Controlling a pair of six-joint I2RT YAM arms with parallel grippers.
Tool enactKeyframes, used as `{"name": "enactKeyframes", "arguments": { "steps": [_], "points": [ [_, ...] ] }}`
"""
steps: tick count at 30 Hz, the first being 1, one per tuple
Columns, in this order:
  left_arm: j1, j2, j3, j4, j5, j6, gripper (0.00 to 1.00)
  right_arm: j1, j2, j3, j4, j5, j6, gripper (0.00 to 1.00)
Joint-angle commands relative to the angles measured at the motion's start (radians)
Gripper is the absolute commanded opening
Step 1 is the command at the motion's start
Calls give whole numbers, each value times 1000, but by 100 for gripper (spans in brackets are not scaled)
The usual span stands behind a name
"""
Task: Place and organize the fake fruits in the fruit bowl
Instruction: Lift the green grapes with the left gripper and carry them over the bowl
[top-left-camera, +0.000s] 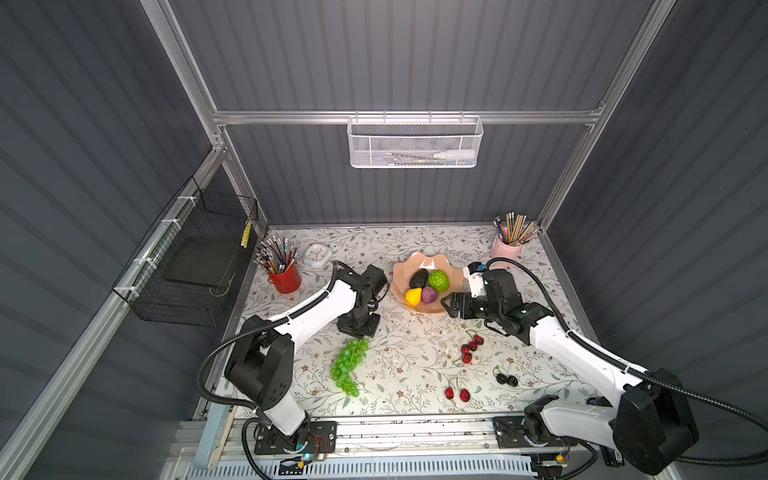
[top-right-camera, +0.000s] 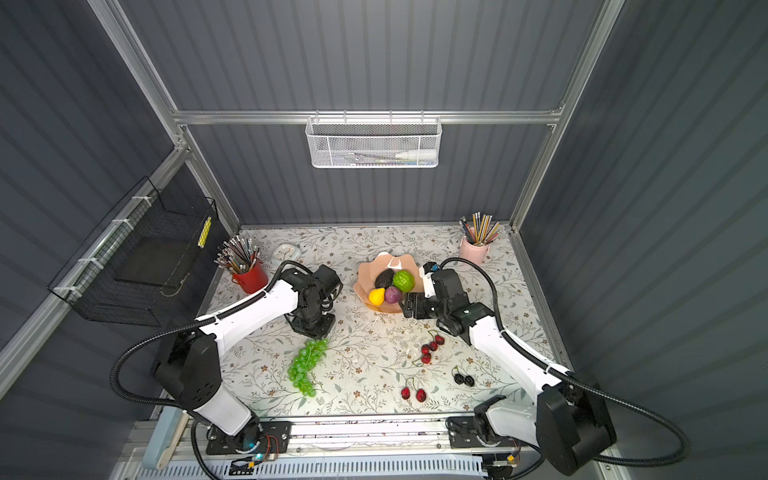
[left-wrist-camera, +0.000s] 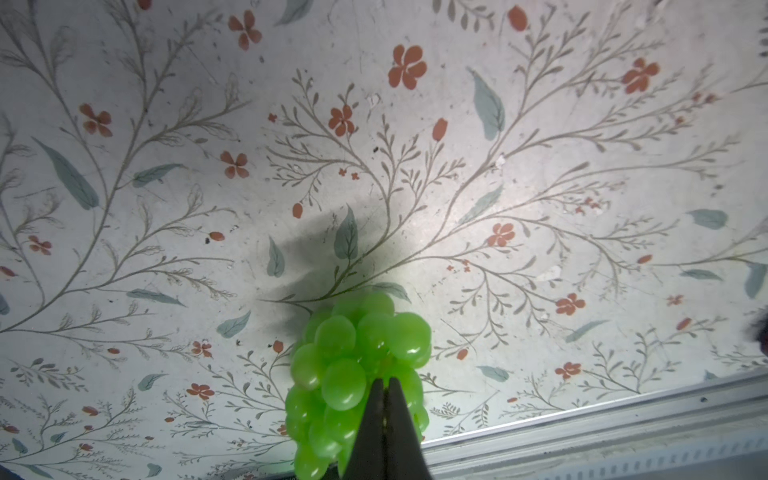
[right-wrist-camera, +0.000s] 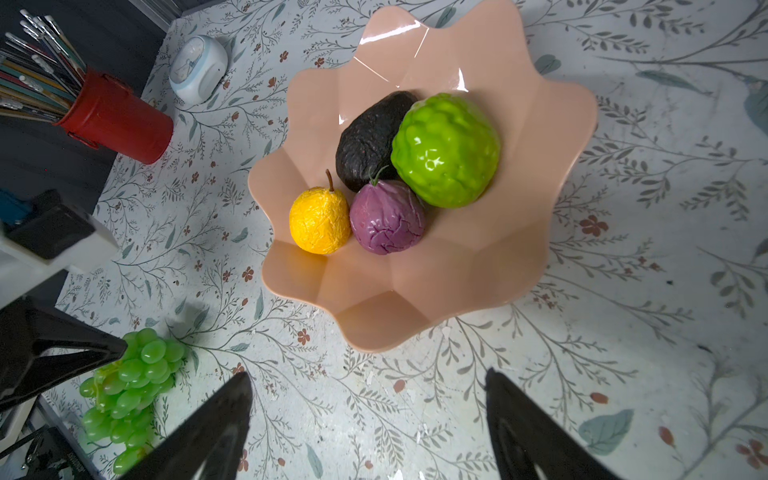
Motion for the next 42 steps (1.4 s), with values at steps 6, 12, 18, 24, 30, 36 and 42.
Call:
{"name": "enactKeyframes", "arguments": {
  "steps": [6,12,18,24,30,36,42],
  "points": [
    [4,-86,69,-71,40,-9,0,0,1,22,7,-7,10,87],
    [5,-117,182,-49,136,-20,0,0,-11,36,-1,5,6,87],
    [7,-104,322,-63,171,4,0,-1,-22,43,-2,21,-1,87],
    [8,-18,508,-37,267,8,0,-3,-66,55,19,29,25,87],
    [7,151,775,-34,368,37,0,-22,-62,79,3,38,2,86],
    [5,266,876,52,481,16,0,-31,-84,68,-7,35,5,86],
    [5,341,882,187,535,-21,0,-56,-95,59,-22,39,-11,86]
  ]
}}
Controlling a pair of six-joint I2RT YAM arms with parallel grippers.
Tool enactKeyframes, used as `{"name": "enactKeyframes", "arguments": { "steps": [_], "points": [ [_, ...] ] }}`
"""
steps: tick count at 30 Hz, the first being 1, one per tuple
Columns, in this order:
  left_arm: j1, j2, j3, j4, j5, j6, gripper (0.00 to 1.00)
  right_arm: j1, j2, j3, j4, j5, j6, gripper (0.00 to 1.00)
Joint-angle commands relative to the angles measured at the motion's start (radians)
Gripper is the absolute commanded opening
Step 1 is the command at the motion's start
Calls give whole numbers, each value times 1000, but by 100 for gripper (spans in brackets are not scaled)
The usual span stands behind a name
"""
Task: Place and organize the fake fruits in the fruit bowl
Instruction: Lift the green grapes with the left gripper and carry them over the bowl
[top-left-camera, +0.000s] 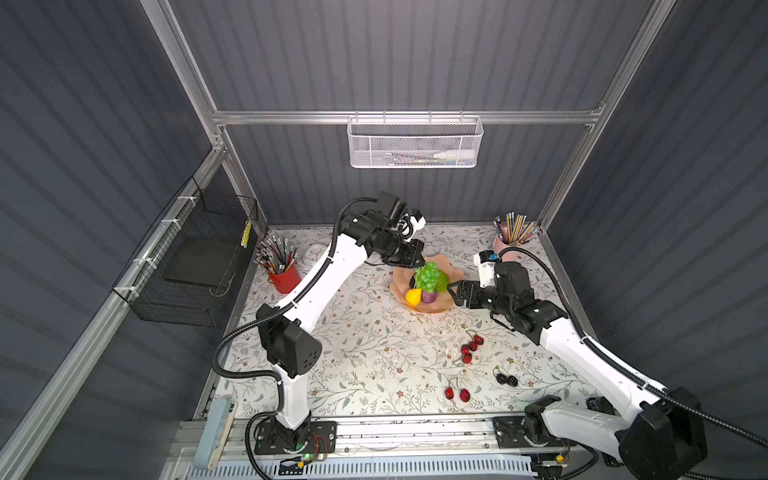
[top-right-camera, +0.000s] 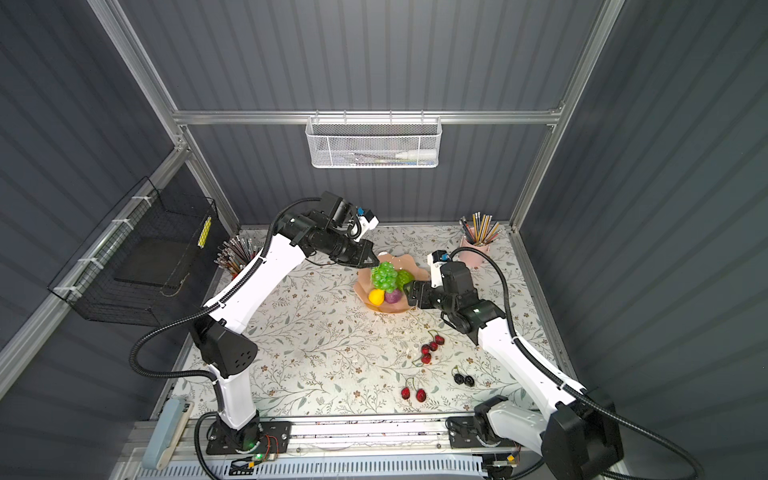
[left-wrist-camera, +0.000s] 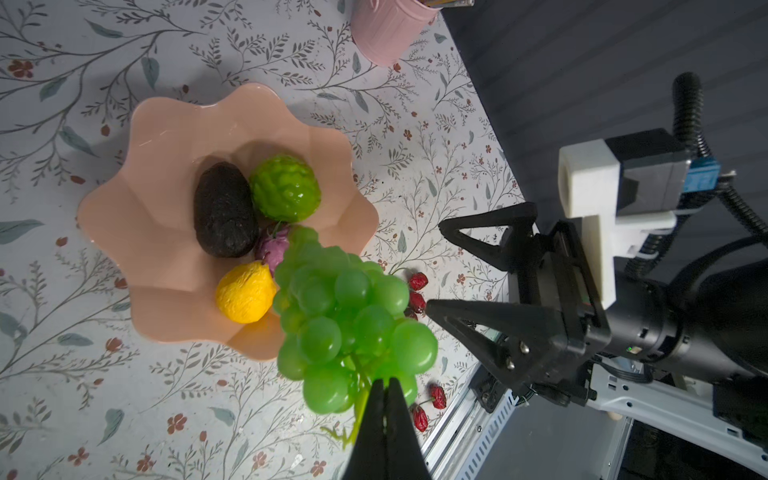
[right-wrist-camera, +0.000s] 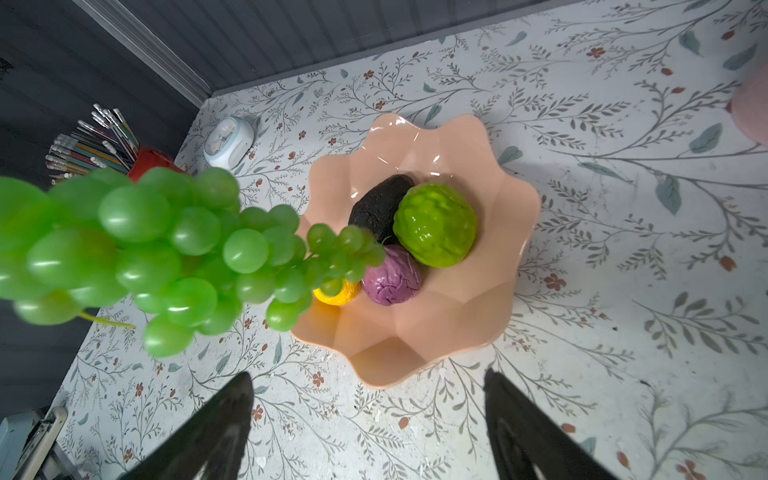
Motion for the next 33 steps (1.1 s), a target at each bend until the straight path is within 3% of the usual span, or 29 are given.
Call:
{"name": "enactKeyframes", "arguments": {
  "steps": [1,9,21,33],
  "points": [
    [5,30,34,105,85,-28,0,-16,-12,-1,-22,8,-20,86],
    [5,106,-11,206,144,-65,0,-29,-49,-36,-26,10,-22,86],
    [6,70,-103,244,138,-59,0,-30,-51,-47,-20,12,-16,87],
    [54,-83,-390,378,70,-95,0,-30,42,10,-13,-46,-32,86]
  ]
}}
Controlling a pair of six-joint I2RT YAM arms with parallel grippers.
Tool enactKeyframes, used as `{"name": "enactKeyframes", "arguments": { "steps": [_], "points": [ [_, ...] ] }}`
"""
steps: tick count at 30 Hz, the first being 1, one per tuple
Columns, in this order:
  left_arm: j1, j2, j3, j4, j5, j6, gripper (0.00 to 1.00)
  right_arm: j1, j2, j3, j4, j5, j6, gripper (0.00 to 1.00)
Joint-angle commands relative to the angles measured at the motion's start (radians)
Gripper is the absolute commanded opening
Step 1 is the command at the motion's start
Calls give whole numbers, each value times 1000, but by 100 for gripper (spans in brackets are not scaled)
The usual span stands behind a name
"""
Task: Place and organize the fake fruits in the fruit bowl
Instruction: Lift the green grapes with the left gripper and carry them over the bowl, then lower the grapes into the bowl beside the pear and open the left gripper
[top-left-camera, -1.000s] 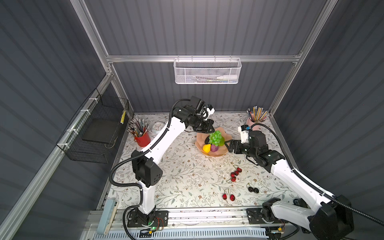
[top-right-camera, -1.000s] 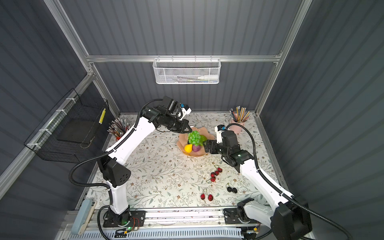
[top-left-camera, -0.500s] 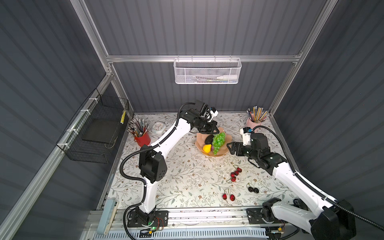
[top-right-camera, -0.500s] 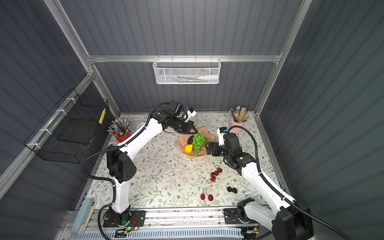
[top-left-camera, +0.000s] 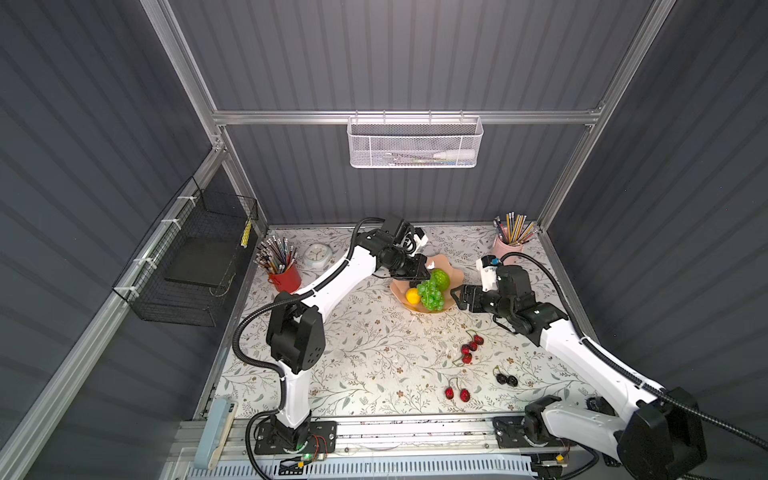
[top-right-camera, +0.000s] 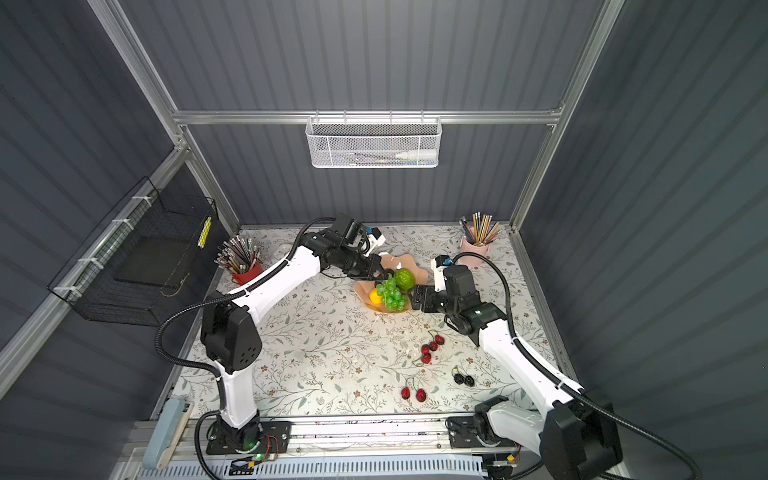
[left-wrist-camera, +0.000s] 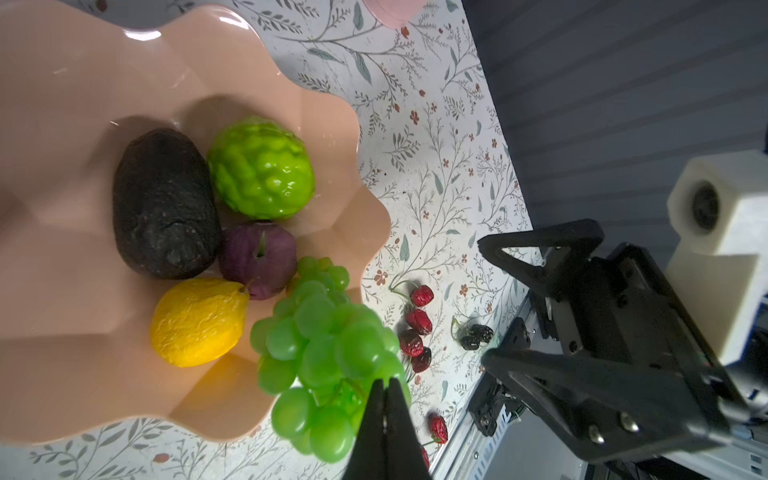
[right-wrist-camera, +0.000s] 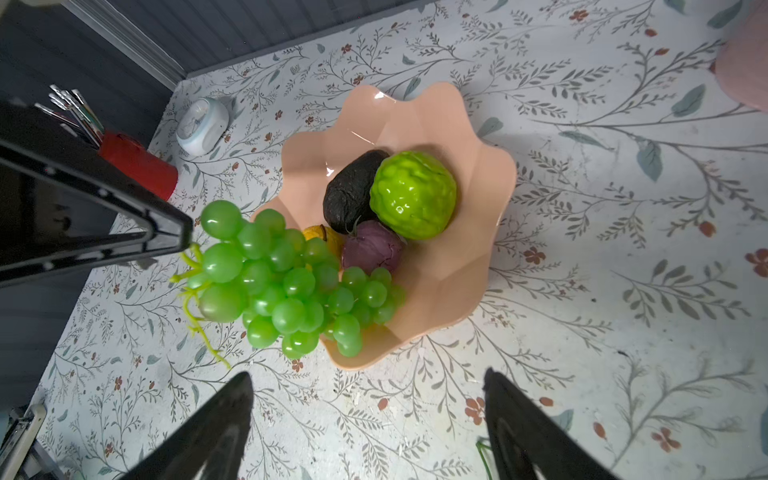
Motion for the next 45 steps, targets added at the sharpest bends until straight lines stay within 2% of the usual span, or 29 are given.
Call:
{"name": "enactKeyframes", "arguments": {
  "steps": [1,11,16,25,33,34,40,45],
  "points": [
    [28,-66,-46,60,-14,-17,0,-5,21,48,4,-27,-22,86],
    [103,-120,-170,79,-12,-18,0,-5,141,119,22,-101,-36,86],
    [125,-95,-168,98,-7,-12,0,-1,202,148,47,-128,-31,82],
    [180,33,-90,111,35,-4,0,18,246,168,71,-141,-33,76],
    [189,159,30,80,67,24,0,50,304,159,112,-141,-23,66],
    [188,172,42,80,70,27,0,51,310,157,117,-180,-19,65],
    [190,257,128,62,96,47,0,56,329,143,141,-192,-9,64],
    [191,324,203,57,124,53,6,60,324,140,143,-194,-7,65]
  ]
}}
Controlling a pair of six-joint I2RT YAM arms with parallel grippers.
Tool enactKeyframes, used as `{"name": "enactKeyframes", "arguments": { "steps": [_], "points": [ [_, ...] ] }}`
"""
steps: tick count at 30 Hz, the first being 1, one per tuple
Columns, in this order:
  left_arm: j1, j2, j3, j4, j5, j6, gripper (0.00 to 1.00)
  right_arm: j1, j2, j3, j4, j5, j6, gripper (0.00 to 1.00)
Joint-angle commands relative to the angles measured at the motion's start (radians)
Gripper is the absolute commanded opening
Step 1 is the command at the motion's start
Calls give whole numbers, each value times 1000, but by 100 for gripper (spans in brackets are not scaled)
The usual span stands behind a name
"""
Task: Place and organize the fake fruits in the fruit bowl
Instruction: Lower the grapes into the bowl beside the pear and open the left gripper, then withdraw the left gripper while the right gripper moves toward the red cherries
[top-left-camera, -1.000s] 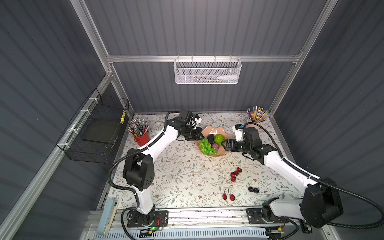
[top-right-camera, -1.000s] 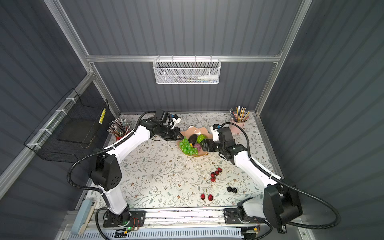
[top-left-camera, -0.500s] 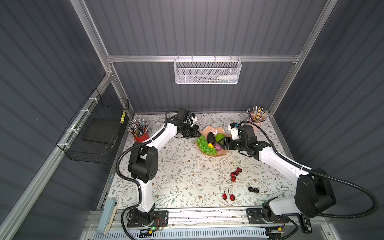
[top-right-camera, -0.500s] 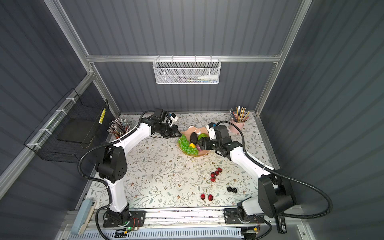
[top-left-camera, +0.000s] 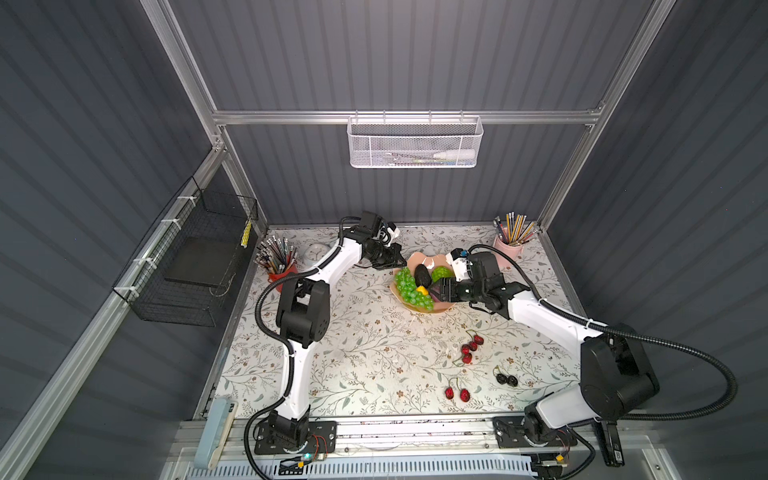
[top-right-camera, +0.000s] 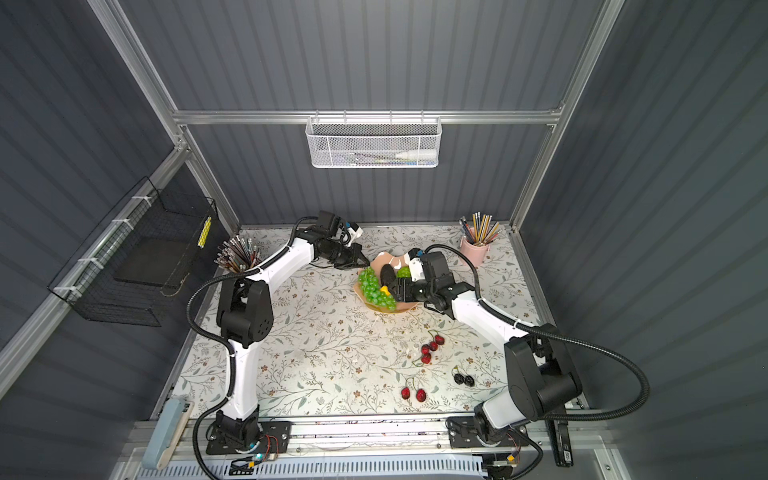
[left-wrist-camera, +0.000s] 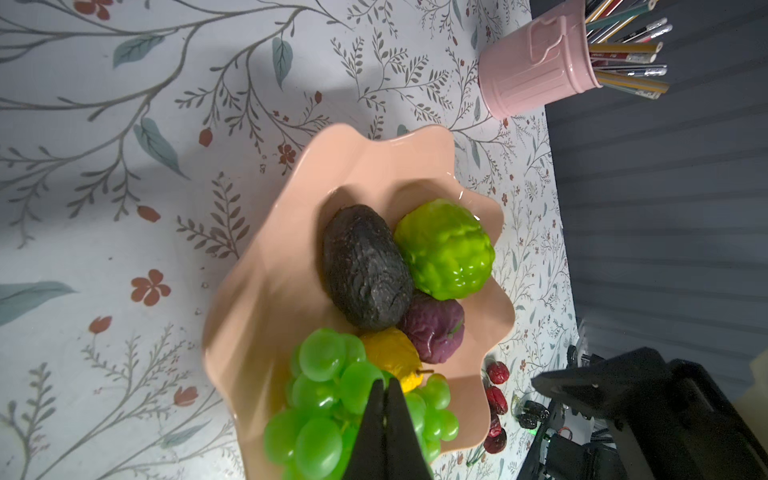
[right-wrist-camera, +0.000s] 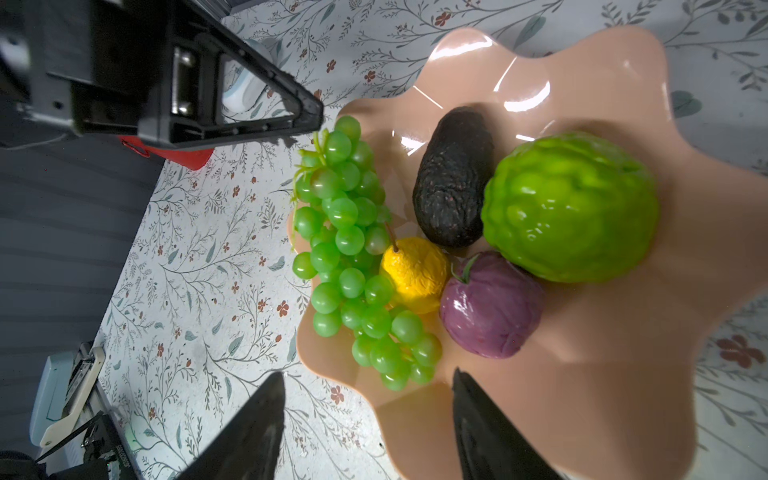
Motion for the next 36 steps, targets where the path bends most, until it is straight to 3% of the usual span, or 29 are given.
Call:
{"name": "enactKeyframes", "arguments": {
  "steps": [1,8,13,15,22,30,36],
  "points": [
    [2,43,65,-38,56,28,7,8,-7,-12,10,-17,7,65],
    [2,103,122,-56,118,38,15,10,-37,-16,-13,1,12,68],
    [5,87,129,-47,101,43,43,10,-110,0,-78,59,12,70],
    [7,69,127,-46,69,42,61,9,-155,7,-116,81,12,70],
    [7,-42,84,-128,-99,86,80,7,-363,-29,-307,196,34,72],
    [0,-280,-180,-92,-244,97,82,7,-590,-116,-586,342,144,73],
    [-9,-504,-424,-17,-350,43,80,8,-667,-198,-723,489,271,75]
  ]
}}
